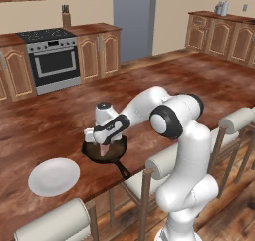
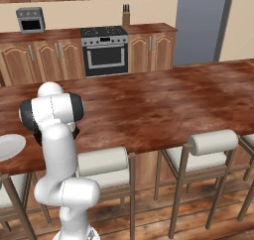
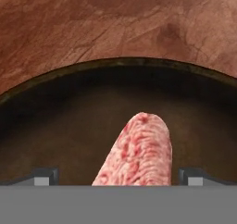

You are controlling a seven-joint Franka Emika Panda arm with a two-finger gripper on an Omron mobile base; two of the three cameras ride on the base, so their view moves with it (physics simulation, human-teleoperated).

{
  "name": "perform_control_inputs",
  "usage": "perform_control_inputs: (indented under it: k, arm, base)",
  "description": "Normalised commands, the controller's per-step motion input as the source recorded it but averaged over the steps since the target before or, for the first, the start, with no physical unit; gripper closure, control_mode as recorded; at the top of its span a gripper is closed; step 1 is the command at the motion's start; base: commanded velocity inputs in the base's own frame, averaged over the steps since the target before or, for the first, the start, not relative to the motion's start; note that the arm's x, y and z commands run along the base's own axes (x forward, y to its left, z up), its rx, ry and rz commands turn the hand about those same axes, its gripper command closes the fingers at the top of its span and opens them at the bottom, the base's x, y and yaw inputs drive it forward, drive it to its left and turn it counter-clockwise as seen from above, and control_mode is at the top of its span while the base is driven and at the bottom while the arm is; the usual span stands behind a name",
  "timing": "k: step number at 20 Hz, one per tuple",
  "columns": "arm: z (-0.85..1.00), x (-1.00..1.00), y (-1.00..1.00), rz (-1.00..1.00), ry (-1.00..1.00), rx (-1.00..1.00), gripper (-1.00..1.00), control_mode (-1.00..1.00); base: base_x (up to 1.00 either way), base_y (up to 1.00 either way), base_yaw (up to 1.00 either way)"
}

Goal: Pick up the pan with the steak in it and place it on the dining table. Then place the steak on the plate.

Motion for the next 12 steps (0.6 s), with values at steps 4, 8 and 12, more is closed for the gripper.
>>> perform_control_inputs:
  k: [4,8,12]
  arm:
    - [-0.04,0.00,-0.01,0.00,0.00,0.00,-1.00,-1.00]
    - [0.00,0.00,0.00,0.00,0.00,0.00,1.00,-1.00]
    - [0.05,0.01,0.00,-0.01,0.00,0.00,1.00,-1.00]
  base:
    - [0.00,0.00,0.00]
    - [0.00,0.00,0.00]
    - [0.00,0.00,0.00]
